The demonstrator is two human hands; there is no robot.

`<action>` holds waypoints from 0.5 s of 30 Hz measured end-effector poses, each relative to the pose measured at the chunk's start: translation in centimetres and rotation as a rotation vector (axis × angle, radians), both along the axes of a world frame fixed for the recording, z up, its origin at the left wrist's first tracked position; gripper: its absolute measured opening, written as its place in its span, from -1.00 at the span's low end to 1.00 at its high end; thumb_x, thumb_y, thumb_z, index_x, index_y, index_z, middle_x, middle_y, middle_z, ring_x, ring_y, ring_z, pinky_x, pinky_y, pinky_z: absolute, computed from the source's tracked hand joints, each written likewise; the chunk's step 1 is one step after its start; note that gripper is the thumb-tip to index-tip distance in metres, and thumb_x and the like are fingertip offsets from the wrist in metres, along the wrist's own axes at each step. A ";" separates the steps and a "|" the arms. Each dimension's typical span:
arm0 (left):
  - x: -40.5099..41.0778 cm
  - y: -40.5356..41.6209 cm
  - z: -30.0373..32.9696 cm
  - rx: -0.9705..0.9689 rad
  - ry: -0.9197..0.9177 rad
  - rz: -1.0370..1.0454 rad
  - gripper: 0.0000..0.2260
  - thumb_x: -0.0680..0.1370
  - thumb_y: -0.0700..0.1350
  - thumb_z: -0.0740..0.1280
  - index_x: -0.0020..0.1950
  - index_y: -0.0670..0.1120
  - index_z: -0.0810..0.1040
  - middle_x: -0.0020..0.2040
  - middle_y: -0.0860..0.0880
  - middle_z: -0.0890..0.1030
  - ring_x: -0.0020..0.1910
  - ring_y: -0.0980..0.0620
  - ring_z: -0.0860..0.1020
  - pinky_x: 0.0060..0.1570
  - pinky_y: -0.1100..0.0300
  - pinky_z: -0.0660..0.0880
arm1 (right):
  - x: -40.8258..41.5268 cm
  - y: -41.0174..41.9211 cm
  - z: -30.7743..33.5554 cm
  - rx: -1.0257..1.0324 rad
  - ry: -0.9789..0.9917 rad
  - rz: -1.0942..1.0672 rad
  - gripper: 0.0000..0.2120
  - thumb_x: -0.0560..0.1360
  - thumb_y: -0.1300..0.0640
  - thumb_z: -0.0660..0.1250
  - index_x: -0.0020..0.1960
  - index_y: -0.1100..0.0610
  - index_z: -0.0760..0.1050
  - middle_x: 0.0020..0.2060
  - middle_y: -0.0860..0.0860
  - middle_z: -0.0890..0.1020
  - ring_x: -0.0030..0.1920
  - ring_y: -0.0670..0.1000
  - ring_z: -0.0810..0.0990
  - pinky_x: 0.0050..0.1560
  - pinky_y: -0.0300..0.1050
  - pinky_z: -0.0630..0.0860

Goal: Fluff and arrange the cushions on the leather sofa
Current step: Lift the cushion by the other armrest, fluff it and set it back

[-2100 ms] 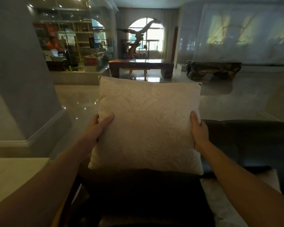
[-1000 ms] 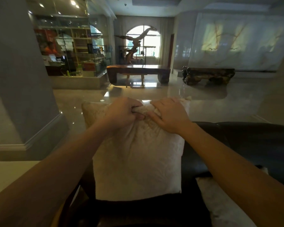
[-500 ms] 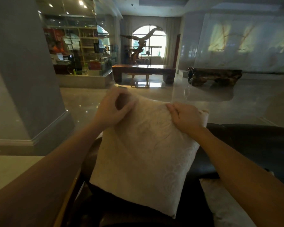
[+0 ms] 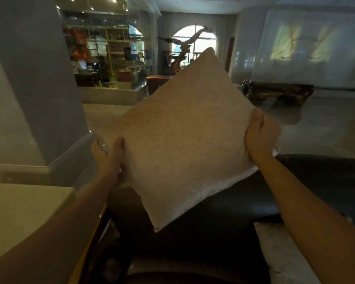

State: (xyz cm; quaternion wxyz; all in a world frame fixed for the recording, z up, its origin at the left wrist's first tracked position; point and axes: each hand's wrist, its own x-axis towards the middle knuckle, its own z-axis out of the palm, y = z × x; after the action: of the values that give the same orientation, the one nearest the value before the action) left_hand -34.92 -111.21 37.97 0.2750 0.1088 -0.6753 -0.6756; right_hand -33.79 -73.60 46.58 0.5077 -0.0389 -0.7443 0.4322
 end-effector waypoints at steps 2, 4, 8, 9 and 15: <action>0.5 0.6 0.1 0.205 -0.066 -0.142 -0.43 0.49 0.36 0.33 0.39 0.08 0.43 0.30 0.09 0.54 0.36 -0.07 0.50 0.02 0.06 0.61 | 0.0 0.0 0.0 -0.075 0.000 0.001 -0.59 0.65 0.02 0.12 -0.38 -0.05 0.24 -0.46 -0.11 0.34 -0.45 -0.23 0.30 -0.37 -0.51 0.27; 1.0 1.3 0.5 0.351 -0.132 -0.325 -0.29 0.34 0.50 0.33 0.33 0.09 0.54 0.18 0.08 0.65 0.17 -0.01 0.62 -0.30 0.17 0.64 | 0.0 -0.2 -0.4 -0.155 0.039 0.016 -0.61 0.66 0.01 0.11 -0.36 -0.04 0.27 -0.44 -0.10 0.36 -0.45 -0.28 0.37 -0.35 -0.50 0.29; 0.3 1.8 1.3 0.367 -0.175 -0.476 0.05 0.09 0.60 0.39 0.48 0.10 0.45 0.32 0.01 0.61 0.24 -0.04 0.58 0.09 -0.08 0.59 | -0.5 0.1 -2.6 -0.214 -0.013 0.092 -0.61 0.64 -0.01 0.12 -0.36 0.00 0.34 -0.44 -0.05 0.41 -0.46 -0.29 0.39 -0.36 -0.44 0.32; 0.1 1.7 1.4 0.360 -0.183 -0.473 0.07 0.08 0.60 0.39 0.49 0.10 0.44 0.34 0.01 0.60 0.29 -0.07 0.56 0.25 -0.16 0.51 | -0.6 0.5 -3.3 -0.233 -0.059 0.136 -0.61 0.63 -0.05 0.12 -0.33 0.03 0.38 -0.43 -0.03 0.44 -0.44 -0.28 0.40 -0.32 -0.38 0.36; -0.5 2.1 1.1 0.260 -0.198 -0.449 0.03 0.16 0.62 0.31 0.52 0.12 0.39 0.43 0.03 0.53 0.41 -0.08 0.46 0.47 -0.26 0.28 | -0.4 2.3 -6.2 -0.403 -0.446 0.348 -0.32 0.40 -0.53 0.02 0.23 -0.09 0.51 -0.02 -0.24 0.52 -0.08 -0.26 0.48 -0.11 -0.33 0.33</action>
State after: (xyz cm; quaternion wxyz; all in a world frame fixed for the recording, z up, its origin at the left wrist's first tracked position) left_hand -35.46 -109.13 39.07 0.0349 0.0564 -0.6138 -0.7867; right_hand -34.19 -71.26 40.41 0.2335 -0.1043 -0.7320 0.6315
